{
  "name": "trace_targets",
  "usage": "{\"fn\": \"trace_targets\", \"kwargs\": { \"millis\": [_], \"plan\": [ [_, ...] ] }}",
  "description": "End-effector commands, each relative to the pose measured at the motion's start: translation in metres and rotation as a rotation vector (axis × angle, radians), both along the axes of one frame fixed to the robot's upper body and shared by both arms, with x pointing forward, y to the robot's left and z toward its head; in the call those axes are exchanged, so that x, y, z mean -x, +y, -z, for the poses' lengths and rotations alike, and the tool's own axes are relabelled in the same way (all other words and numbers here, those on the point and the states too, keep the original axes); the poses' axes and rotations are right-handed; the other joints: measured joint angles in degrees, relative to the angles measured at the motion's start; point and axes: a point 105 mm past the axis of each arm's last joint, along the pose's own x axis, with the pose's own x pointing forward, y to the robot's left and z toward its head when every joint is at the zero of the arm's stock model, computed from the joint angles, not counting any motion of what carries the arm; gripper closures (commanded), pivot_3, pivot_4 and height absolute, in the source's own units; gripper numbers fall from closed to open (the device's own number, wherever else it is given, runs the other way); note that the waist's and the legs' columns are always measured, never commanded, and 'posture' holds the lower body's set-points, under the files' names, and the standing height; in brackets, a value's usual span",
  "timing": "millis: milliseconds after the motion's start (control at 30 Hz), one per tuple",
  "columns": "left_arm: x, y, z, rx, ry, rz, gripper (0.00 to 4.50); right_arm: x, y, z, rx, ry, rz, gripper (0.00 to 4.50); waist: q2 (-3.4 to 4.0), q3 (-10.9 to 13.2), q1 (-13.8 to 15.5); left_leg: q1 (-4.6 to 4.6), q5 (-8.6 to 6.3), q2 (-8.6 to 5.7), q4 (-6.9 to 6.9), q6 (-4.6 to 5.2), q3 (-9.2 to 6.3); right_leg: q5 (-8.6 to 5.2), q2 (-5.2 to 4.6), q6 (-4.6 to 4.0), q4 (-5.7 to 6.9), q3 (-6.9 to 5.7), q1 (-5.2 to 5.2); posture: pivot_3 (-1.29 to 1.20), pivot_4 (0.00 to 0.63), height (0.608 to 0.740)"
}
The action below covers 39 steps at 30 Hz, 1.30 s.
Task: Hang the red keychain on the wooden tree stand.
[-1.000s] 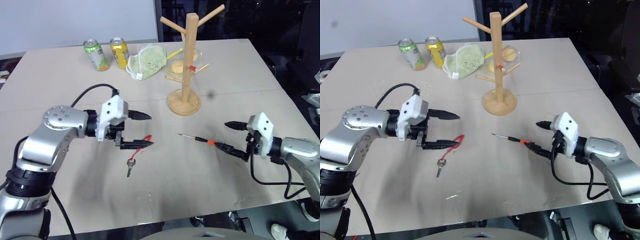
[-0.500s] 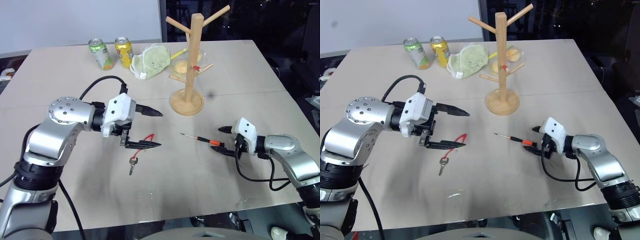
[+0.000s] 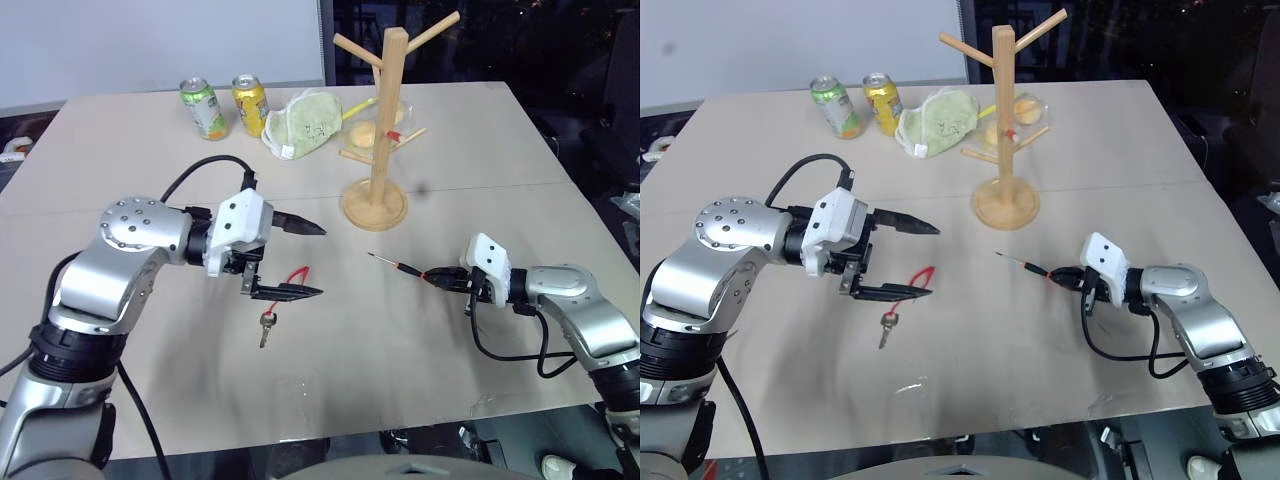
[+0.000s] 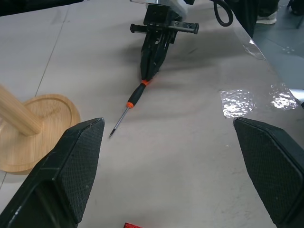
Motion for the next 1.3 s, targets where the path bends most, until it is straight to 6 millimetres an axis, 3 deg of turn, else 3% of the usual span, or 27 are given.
{"fn": "trace_targets", "kwargs": {
  "millis": [33,167,300,400,667,1033,1133,1300],
  "plan": [
    [0.001,-0.002,-0.011,0.023,-0.047,-0.010,0.00,-0.001,-0.008,-0.023,-0.045,-0.067,0.061,4.41,0.00,0.0,0.0,-0.01,0.00,0.00,0.02,0.00,-0.01,0.00,0.00,0.00,0.00,0.00,0.00,0.00,0.150,0.740],
    [-0.003,-0.004,-0.012,0.039,-0.055,-0.026,0.00,0.008,-0.027,-0.041,-0.039,-0.111,0.153,4.41,0.02,0.0,0.2,-0.06,0.00,-0.01,0.12,0.00,-0.03,0.00,-0.02,0.01,0.01,-0.01,0.03,0.00,0.150,0.740],
    [-0.007,-0.006,-0.013,0.056,-0.057,-0.030,0.00,0.009,-0.027,-0.048,-0.059,-0.121,0.182,4.41,0.02,0.0,-0.1,-0.05,-0.01,0.00,0.18,0.00,-0.06,0.00,0.00,0.01,0.03,0.00,0.05,0.00,0.150,0.740],
    [-0.007,-0.008,-0.013,0.058,-0.057,-0.020,0.00,0.013,-0.016,-0.051,-0.108,-0.089,0.149,3.63,0.02,0.0,0.0,-0.02,0.00,0.02,0.19,0.00,-0.13,0.01,0.06,0.00,0.08,-0.01,0.05,0.00,0.150,0.740],
    [-0.002,-0.009,-0.005,0.037,-0.047,0.016,0.00,0.010,0.008,-0.038,-0.043,-0.091,0.076,0.05,0.02,0.0,0.0,-0.05,-0.01,0.00,0.26,0.01,-0.11,0.01,0.05,0.01,0.07,0.05,0.06,0.00,0.150,0.740],
    [0.002,-0.010,-0.005,0.040,-0.044,0.008,0.00,-0.007,0.010,-0.008,0.038,-0.008,0.085,0.05,0.02,0.0,0.0,-0.07,-0.01,-0.02,0.34,0.01,-0.13,0.02,0.05,0.01,0.08,0.08,0.09,0.00,0.150,0.740],
    [0.003,-0.011,-0.006,0.042,-0.051,0.004,0.00,-0.008,0.008,-0.003,0.056,0.007,0.068,0.87,0.02,0.0,0.0,-0.07,-0.01,-0.02,0.33,0.01,-0.14,0.01,0.07,0.01,0.09,0.06,0.09,0.00,0.150,0.740],
    [0.003,-0.013,-0.007,0.039,-0.057,-0.003,0.00,-0.005,0.012,0.004,0.080,0.018,0.022,3.14,0.02,0.0,0.0,-0.07,-0.01,-0.02,0.33,0.01,-0.14,0.02,0.07,0.01,0.09,0.07,0.09,0.00,0.150,0.740]
  ]
}}
